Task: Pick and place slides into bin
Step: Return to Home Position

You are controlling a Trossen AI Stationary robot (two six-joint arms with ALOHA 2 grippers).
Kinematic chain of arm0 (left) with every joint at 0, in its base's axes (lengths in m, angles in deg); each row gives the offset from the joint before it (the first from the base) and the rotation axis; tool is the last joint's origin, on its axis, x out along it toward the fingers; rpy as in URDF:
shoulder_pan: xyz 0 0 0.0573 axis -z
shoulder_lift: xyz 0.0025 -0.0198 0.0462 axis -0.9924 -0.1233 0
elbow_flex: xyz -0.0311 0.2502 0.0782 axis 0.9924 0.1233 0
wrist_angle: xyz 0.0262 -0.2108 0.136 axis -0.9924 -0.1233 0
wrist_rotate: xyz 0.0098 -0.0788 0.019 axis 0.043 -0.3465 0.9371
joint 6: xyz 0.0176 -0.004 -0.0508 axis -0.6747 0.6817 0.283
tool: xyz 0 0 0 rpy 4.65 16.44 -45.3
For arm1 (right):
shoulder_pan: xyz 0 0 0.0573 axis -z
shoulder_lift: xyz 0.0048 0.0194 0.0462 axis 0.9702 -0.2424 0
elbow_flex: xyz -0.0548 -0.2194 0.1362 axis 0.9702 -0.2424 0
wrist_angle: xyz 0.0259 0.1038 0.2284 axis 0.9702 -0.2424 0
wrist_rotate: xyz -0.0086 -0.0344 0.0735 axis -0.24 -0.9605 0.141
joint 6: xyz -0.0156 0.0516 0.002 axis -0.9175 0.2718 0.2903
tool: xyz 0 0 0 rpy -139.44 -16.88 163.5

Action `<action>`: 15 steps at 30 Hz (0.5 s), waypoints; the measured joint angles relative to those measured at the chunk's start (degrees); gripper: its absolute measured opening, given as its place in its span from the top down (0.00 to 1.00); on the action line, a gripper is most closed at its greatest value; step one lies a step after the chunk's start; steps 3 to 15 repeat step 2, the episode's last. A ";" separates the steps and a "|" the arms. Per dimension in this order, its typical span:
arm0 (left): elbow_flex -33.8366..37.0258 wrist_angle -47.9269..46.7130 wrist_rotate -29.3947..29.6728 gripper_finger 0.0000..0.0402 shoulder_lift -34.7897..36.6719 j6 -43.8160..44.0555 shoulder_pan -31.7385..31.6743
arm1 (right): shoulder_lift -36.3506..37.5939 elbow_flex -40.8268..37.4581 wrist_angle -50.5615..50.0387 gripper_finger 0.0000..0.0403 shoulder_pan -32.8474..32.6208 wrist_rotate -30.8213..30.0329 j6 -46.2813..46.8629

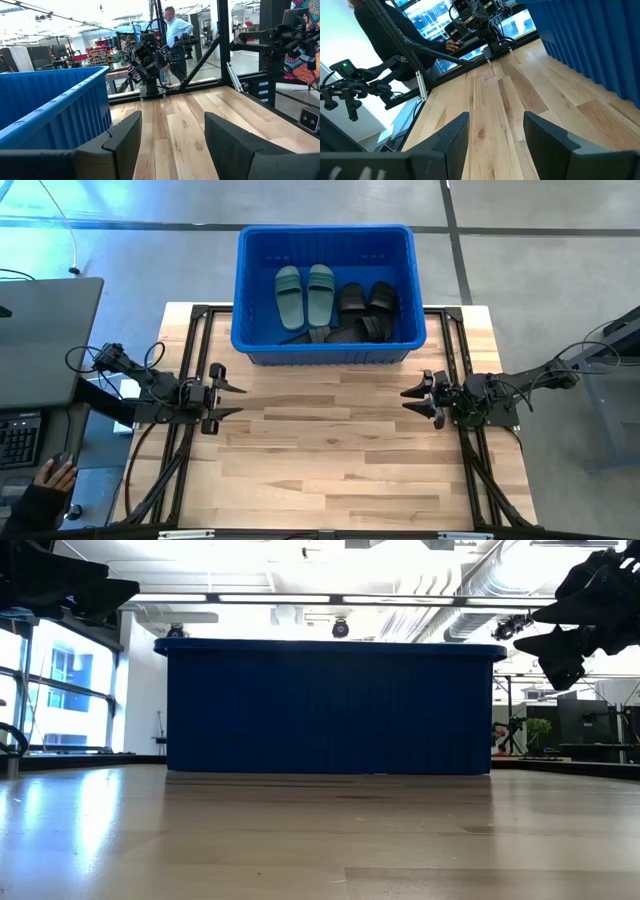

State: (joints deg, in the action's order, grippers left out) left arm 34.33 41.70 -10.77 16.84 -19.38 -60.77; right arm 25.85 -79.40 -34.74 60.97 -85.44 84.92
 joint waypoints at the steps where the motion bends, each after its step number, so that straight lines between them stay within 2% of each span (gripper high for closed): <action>1: 0.00 0.00 0.01 0.50 0.01 0.00 0.00 | 0.00 0.00 0.01 0.56 -0.02 0.00 -0.02; 15: 0.00 0.01 0.01 0.50 0.00 0.00 0.00 | 0.00 0.00 0.01 0.56 -0.02 0.01 -0.01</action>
